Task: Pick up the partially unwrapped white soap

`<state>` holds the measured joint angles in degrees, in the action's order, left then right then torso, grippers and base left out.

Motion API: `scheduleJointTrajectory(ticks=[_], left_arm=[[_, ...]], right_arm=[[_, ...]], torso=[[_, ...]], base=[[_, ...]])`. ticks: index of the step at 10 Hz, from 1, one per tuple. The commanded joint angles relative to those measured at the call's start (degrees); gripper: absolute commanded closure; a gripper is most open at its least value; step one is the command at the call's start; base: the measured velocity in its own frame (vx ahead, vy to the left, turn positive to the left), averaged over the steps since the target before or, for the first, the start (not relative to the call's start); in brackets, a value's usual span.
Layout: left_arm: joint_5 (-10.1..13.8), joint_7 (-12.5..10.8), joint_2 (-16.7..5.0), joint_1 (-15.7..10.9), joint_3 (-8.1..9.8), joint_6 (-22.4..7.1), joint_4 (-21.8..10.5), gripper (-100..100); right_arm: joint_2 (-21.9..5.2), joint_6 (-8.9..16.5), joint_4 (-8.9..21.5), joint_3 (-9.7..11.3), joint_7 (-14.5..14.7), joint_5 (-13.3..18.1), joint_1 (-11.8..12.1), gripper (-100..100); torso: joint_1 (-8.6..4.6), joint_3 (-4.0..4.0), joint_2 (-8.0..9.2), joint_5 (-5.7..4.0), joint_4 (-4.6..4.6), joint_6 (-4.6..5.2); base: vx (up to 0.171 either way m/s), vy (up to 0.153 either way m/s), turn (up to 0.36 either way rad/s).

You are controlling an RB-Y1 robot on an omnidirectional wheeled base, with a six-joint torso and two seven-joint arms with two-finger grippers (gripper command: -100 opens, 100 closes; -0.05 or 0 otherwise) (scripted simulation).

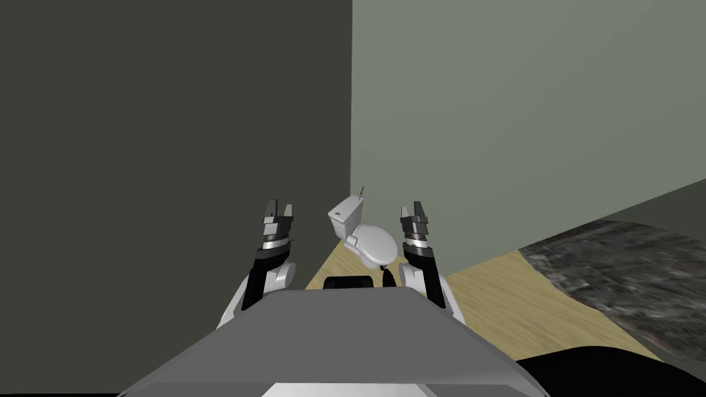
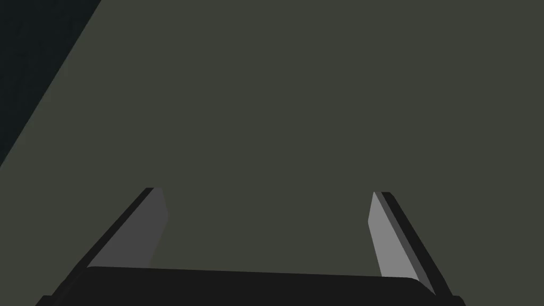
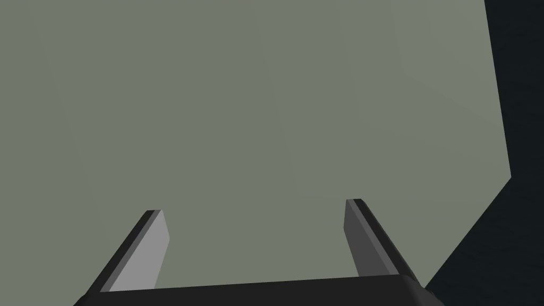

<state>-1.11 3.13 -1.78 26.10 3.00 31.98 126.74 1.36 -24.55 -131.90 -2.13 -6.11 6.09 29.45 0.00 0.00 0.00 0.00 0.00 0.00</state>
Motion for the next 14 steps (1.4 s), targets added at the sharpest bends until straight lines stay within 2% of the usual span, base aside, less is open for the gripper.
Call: scheduleJointTrajectory(ticks=[1, 2, 4, 5, 6, 7, 10, 11, 12, 13, 14], left_arm=[[-0.04, -0.95, -2.21, -0.88, 0.16, -2.86, -0.31, -100], [-0.04, -0.95, -2.21, -0.88, 0.16, -2.94, -0.31, -100], [-0.09, -2.34, -3.93, -2.17, 0.38, -6.65, -0.70, -100], [-0.09, -2.34, -3.93, -2.17, 0.38, -7.15, -0.70, -100], [-0.11, -3.23, -4.67, -3.00, 0.52, -9.43, -0.94, -100], [-0.11, -3.23, -4.67, -3.00, 0.52, -9.82, -0.94, -100], [-0.13, -5.37, -5.94, -4.98, 0.81, -14.97, -1.49, -100], [-0.13, -5.37, -5.94, -4.98, 0.81, -16.08, -1.49, -100], [-0.12, -6.58, -6.47, -6.13, 0.96, -18.10, -1.82, -100], [-0.12, -6.58, -6.47, -6.13, 0.96, -19.62, -1.82, -100], [-0.09, -7.87, -6.95, -7.36, 1.10, -21.47, -2.17, -100]], right_arm=[[0.00, 0.00, 0.00, 0.00, 0.00, 0.00, 0.00, 0], [0.00, 0.00, 0.00, 0.00, 0.00, 0.00, -0.01, 0], [0.00, 0.00, 0.00, 0.00, 0.00, 0.00, 0.00, 0], [0.00, 0.00, 0.00, 0.00, 0.00, 0.00, 0.00, 0], [0.00, 0.00, 0.00, 0.00, 0.00, 0.00, 0.00, 0], [0.00, 0.00, 0.00, 0.00, 0.00, 0.00, 0.00, 0], [0.00, 0.00, 0.00, 0.00, 0.00, 0.00, 0.00, 0], [0.00, 0.00, 0.00, 0.00, 0.00, 0.00, 0.00, 0], [0.00, 0.00, 0.00, 0.00, 0.00, 0.00, 0.00, 0], [0.00, 0.00, 0.00, 0.00, 0.00, 0.00, 0.00, 0], [0.00, 0.00, 0.00, 0.00, 0.00, 0.00, 0.00, 0]], torso=[[0.00, 0.00, 0.00, 0.00, 0.00, 0.00], [0.06, -0.01, -0.01, 0.01, 0.00, 0.02], [0.10, -0.01, -0.02, 0.02, 0.00, 0.01], [0.12, -0.02, -0.03, 0.03, -0.01, 0.02], [0.10, -0.01, -0.02, 0.02, -0.01, -0.01], [0.11, -0.02, -0.03, 0.02, -0.01, 0.01], [0.09, -0.01, -0.01, 0.02, 0.00, -0.01], [0.12, -0.02, -0.03, 0.03, -0.01, 0.01], [0.12, -0.02, -0.03, 0.03, -0.01, -0.01], [0.14, -0.02, -0.04, 0.03, -0.01, 0.01], [0.12, -0.02, -0.03, 0.03, -0.01, -0.01]], base=[[0.001, 0.014, -0.117], [0.002, 0.023, -0.058], [0.004, 0.025, -0.083], [0.003, 0.025, -0.039], [0.003, 0.026, -0.076], [0.001, 0.022, -0.057], [0.001, 0.025, -0.089], [0.004, 0.030, -0.060], [0.004, 0.034, -0.113], [0.002, 0.032, -0.064], [0.001, 0.035, -0.088]])
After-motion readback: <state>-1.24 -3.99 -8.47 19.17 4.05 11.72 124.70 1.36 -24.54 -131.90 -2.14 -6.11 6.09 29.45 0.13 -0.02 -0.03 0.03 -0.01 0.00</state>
